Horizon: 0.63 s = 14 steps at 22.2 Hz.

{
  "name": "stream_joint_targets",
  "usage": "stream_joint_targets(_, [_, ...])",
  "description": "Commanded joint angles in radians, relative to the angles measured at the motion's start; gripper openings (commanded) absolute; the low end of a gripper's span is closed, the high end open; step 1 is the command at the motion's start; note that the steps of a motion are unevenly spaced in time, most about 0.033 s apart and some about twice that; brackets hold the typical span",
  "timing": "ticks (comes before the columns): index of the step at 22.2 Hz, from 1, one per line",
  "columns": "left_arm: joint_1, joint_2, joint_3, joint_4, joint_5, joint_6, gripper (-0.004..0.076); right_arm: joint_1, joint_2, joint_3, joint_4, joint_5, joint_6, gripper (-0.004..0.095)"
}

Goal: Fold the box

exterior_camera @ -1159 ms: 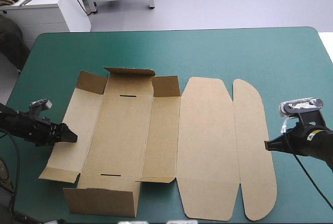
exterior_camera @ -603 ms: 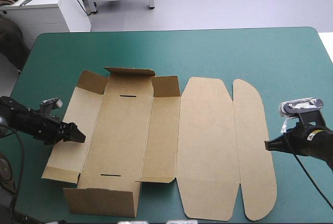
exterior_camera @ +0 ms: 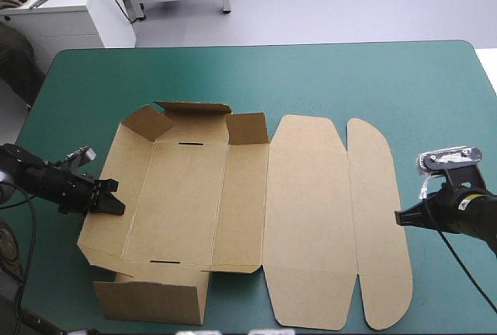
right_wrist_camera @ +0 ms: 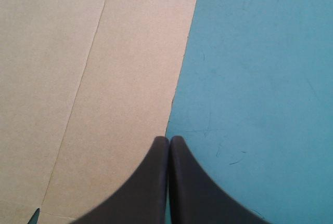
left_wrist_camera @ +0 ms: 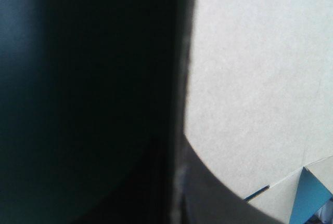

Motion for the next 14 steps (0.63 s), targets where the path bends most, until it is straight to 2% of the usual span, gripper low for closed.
stream_joint_targets(1, [-0.006,-0.017,-0.012,0.01,0.042,0.034,-0.0003,-0.005,-0.004,-0.024,-0.002,-0.036,-0.009,-0.002])
stream_joint_targets(4, [-0.016,-0.017,-0.047,-0.009,0.042,0.079,-0.001,-0.005,-0.004,-0.024,-0.004,-0.036,-0.009,-0.002])
stream_joint_targets(8, [-0.135,-0.017,-0.221,0.09,0.02,0.079,-0.001,-0.005,-0.004,-0.024,-0.004,-0.036,-0.009,-0.002])
stream_joint_targets(14, [-0.414,-0.01,-0.481,0.354,-0.151,0.136,-0.001,-0.005,-0.004,-0.024,-0.004,-0.036,-0.009,-0.002])
